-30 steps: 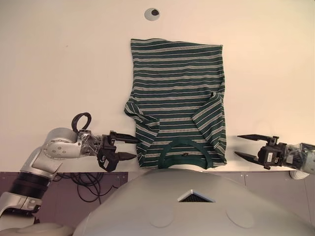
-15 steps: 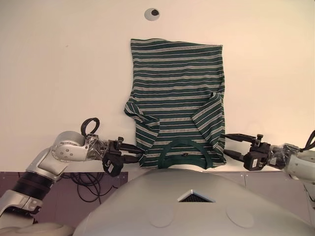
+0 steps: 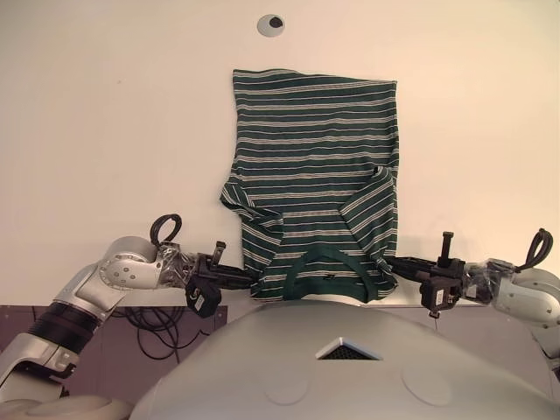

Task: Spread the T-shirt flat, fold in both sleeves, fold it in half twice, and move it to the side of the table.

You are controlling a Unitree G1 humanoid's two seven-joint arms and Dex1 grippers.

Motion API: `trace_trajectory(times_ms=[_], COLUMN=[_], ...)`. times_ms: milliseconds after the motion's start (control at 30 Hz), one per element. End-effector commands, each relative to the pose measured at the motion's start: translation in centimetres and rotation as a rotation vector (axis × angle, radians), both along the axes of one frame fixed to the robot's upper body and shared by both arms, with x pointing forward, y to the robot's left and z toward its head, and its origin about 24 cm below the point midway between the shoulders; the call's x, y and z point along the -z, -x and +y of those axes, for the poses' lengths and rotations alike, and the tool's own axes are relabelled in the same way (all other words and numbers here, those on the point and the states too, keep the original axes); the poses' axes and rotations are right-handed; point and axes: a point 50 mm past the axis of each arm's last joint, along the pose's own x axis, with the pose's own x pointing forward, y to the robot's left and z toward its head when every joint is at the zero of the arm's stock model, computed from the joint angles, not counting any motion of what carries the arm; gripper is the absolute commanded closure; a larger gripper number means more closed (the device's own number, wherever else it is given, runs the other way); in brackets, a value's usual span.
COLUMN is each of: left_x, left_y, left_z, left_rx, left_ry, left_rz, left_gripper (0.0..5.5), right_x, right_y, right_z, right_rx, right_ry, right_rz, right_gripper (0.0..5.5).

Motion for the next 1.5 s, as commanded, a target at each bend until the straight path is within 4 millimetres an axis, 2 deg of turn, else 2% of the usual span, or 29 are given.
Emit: trace_trajectory(times_ms=[33, 100, 200, 300, 433, 567, 667, 767, 867, 1033, 1267, 1400, 1500], left_x=[-0.8, -2.5, -5.4, -6.7, -7.7, -6.7, -6.3, -5.5, -4.3, -2.8, -2.2, -2.5, -3.2], left_y=[0.4, 0.1, -0.2, -2.2, -5.5, -10.4, -14.4, -17.6, -19.6, -21.0, -22.0, -22.7, -23.5], left_z=[0.2, 0.4, 1.3, 2.0, 2.3, 1.5, 1.8, 1.4, 0.8, 1.4, 1.3, 0.9, 1.5], left_rx=[-0.1, -0.151, -0.112, -0.154, -0.279, -0.504, -0.681, -0.803, -0.89, -1.023, -1.118, -1.15, -1.226], left_ry=[-0.008, 0.022, 0.001, 0.076, 0.25, 0.312, 0.378, 0.388, 0.338, 0.242, 0.19, 0.241, 0.327], left_rz=[0.292, 0.518, 0.817, 0.852, 0.781, 0.574, 0.474, 0.393, 0.349, 0.311, 0.273, 0.28, 0.346], left_gripper=[5.5, 5.5, 5.5, 5.5, 5.5, 5.5, 5.5, 5.5, 5.5, 5.5, 5.5, 4.7, 4.17], right_x=[-0.2, -1.6, -4.3, -6.1, -5.9, -4.5, -3.9, -3.0, -2.5, -2.2, -1.4, -1.4, -1.6], right_y=[1.1, 1.3, 0.8, -0.9, -3.2, -6.7, -10.4, -13.9, -16.3, -18.6, -20.5, -21.0, -22.3], right_z=[-0.6, -0.6, -0.3, -0.3, -0.5, -0.8, -1.1, -0.9, -0.3, 0.5, 1.1, 0.9, 0.6], right_rx=[0.124, 0.171, 0.174, 0.174, 0.239, 0.376, 0.499, 0.631, 0.722, 0.786, 0.844, 0.871, 0.962], right_ry=[-0.094, -0.217, -0.41, -0.577, -0.659, -0.666, -0.698, -0.703, -0.694, -0.634, -0.578, -0.596, -0.662], right_rz=[0.317, 0.474, 0.626, 0.618, 0.558, 0.451, 0.377, 0.319, 0.282, 0.274, 0.316, 0.329, 0.355], right_gripper=[5.47, 5.47, 5.47, 5.47, 5.47, 5.47, 5.47, 5.47, 5.47, 5.47, 5.47, 4.61, 4.01])
